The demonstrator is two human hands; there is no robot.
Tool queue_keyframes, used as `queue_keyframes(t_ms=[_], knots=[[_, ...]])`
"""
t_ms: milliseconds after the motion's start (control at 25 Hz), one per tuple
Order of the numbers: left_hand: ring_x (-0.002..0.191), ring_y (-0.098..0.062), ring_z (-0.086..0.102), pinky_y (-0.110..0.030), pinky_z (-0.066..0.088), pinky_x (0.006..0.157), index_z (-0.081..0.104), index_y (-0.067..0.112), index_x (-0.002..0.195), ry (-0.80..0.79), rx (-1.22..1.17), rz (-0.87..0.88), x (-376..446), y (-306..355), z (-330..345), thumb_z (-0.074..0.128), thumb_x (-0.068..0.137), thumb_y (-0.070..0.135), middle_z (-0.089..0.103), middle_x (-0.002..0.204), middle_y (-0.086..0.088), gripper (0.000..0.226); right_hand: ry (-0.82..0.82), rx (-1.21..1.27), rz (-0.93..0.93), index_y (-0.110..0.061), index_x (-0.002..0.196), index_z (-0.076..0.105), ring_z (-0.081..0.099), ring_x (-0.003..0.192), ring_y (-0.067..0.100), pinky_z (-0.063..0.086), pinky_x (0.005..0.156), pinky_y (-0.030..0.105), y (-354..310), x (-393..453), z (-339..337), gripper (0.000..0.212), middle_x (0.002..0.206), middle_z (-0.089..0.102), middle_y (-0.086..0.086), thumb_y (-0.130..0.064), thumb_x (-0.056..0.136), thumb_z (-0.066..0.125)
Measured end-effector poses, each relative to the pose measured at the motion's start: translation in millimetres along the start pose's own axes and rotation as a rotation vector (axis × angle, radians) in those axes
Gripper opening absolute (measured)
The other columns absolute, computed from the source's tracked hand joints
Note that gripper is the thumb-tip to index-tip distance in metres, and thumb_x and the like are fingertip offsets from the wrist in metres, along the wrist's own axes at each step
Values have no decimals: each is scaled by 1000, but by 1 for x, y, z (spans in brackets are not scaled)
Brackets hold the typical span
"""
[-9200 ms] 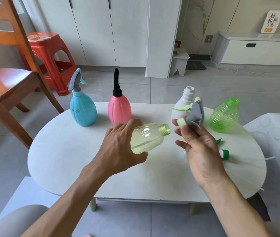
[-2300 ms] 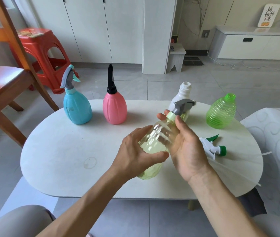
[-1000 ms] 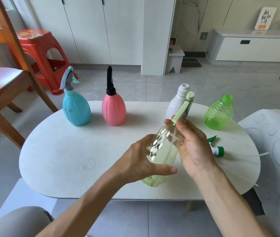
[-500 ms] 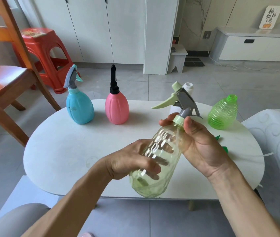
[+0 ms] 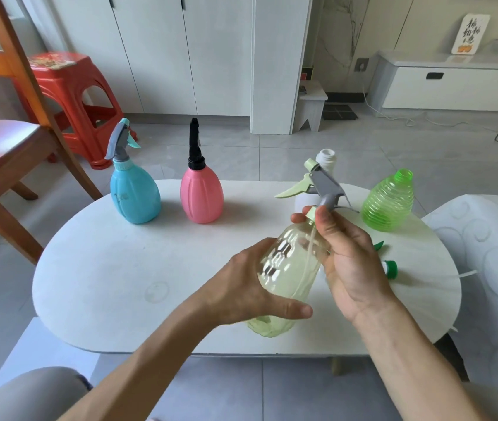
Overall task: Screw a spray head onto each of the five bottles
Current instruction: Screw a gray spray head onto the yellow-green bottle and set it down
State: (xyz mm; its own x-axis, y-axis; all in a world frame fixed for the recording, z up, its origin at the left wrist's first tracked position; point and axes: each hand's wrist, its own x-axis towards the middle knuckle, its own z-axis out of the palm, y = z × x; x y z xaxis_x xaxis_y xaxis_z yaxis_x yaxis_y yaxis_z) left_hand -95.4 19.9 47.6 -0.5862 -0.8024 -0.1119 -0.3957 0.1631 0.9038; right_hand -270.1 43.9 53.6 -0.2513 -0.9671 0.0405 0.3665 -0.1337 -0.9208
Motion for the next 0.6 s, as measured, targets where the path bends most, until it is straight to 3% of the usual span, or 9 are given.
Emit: queue_keyframes(t_ms=[80,200,280,600], knots=[[102,-18,67,-46,59,84,60,35,115,-26,-53,-6,2,-2,2,88,48,49,69,111,6,74,-101,9,-2,-15,93,73,66,96,22,51,85,37,-1,1,0,20,96,74,9,-33,86,68],[84,-14,62,-31,52,74,64,25,107,-242,-235,56,3,-3,-10,85,58,30,65,92,6,53,-307,141,73,-7,106,69,66,101,25,53,85,38,-9,3,-3,31,105,72,15,-32,89,61],[81,-15,59,-29,49,72,64,21,104,-304,-310,72,0,-2,-13,82,61,21,61,88,3,47,-378,171,96,-6,112,67,64,110,28,53,89,41,-11,3,-3,34,111,72,17,-31,92,56],[71,-11,55,-28,47,67,61,22,97,-148,-189,81,0,0,-4,81,54,31,58,78,12,48,-217,5,1,-13,96,68,63,94,25,49,86,43,-10,-8,9,23,97,70,11,-34,88,62]])
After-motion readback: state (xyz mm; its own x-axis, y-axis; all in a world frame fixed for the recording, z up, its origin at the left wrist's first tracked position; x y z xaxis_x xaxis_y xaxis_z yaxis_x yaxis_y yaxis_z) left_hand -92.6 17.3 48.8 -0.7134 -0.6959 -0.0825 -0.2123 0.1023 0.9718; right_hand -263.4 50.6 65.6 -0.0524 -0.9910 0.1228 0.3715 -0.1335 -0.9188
